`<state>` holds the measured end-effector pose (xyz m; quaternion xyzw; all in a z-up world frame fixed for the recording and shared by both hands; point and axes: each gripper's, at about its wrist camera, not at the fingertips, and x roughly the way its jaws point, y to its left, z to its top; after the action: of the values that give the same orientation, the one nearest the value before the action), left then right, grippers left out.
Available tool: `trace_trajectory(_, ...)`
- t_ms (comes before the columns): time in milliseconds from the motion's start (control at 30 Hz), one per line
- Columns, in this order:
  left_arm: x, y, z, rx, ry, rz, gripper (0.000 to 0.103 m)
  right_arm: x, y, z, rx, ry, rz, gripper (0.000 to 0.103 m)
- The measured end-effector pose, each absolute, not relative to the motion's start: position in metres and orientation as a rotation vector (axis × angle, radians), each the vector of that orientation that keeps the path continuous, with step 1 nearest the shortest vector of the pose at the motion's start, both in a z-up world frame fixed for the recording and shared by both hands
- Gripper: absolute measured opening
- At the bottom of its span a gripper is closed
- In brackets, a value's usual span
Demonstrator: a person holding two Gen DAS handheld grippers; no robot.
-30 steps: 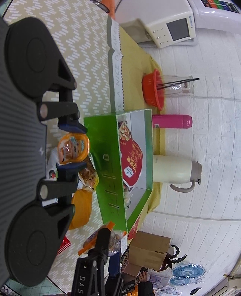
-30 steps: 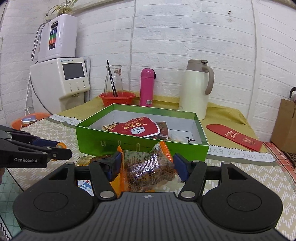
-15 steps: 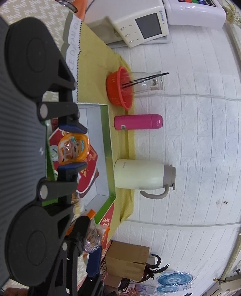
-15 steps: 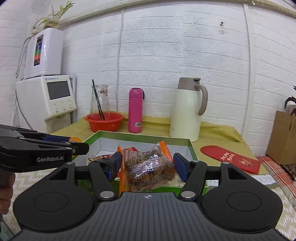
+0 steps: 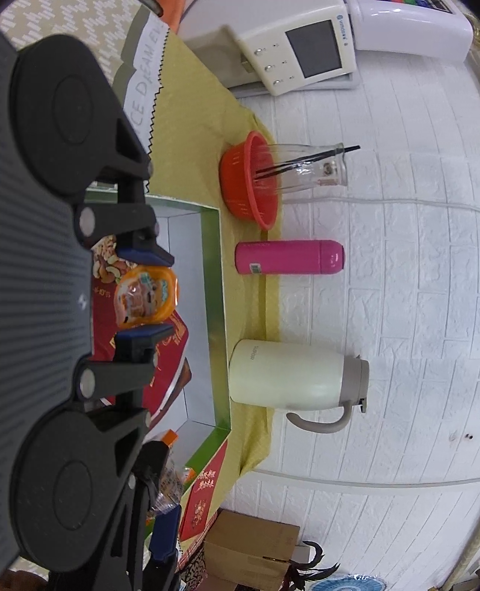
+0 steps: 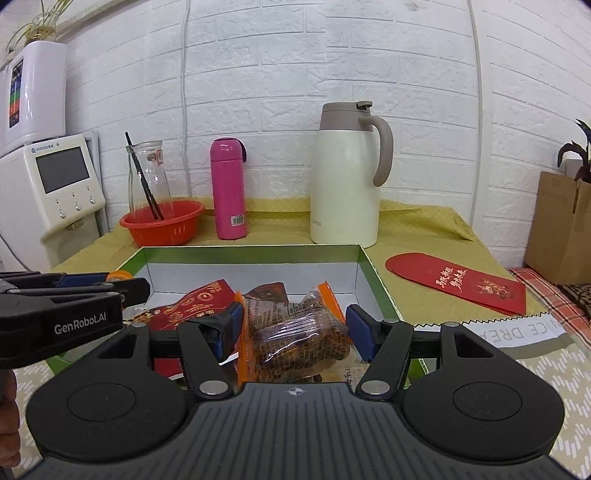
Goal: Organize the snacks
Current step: 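Drop the orange cup into the box while right drops the jerky pack inside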
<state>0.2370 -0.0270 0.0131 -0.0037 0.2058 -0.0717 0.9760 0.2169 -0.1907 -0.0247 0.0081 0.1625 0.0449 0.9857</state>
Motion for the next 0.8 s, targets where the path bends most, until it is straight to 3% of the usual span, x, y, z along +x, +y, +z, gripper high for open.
trace_trajectory(800,0.261,-0.015,-0.014,-0.018,0.443,-0.066,0.029,0.252,-0.195,-0.038,0.009,0.308,0.062,0.103)
